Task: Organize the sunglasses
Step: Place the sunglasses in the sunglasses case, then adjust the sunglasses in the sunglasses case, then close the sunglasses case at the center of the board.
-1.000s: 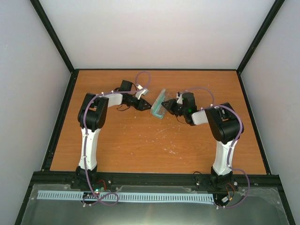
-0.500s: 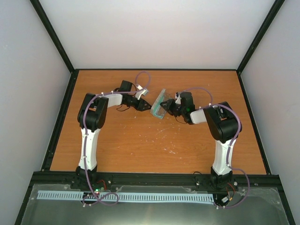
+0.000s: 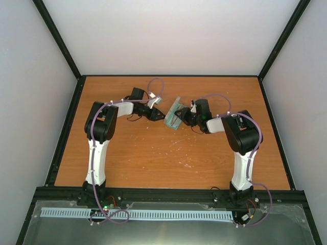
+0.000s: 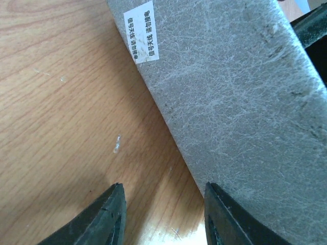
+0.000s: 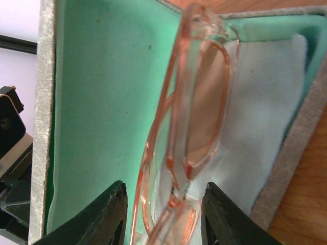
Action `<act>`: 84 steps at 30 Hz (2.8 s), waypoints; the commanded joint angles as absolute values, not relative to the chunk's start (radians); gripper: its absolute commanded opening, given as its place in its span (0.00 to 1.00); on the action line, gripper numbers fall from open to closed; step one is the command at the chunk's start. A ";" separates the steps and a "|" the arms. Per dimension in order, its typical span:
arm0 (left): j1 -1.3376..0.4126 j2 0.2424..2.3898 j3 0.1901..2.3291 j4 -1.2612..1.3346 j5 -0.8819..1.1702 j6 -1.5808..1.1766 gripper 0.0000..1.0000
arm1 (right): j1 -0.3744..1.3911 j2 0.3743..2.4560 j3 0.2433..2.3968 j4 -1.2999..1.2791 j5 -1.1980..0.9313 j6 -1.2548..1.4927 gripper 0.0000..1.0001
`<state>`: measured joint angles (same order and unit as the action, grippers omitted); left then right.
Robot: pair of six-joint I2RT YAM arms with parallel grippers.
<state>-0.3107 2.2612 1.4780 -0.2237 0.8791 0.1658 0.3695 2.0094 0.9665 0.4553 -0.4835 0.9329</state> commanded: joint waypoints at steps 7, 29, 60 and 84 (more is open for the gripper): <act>-0.314 2.218 1.471 -0.207 0.894 0.166 0.44 | 0.375 2.002 0.982 0.389 -0.441 0.899 0.42; -0.314 2.220 1.470 -0.202 0.899 0.164 0.43 | 0.377 1.969 1.021 0.217 -0.399 0.793 0.31; -0.314 2.223 1.485 -0.213 0.890 0.166 0.43 | 0.413 1.893 1.079 0.127 -0.313 0.692 0.08; -0.335 2.216 1.558 -0.212 0.909 0.113 0.43 | 0.323 2.060 1.090 0.243 -0.387 0.685 0.03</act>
<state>-0.3183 2.2036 1.5043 -0.2176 0.8875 0.1253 0.3096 2.0373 1.0801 0.2012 -0.3634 0.6872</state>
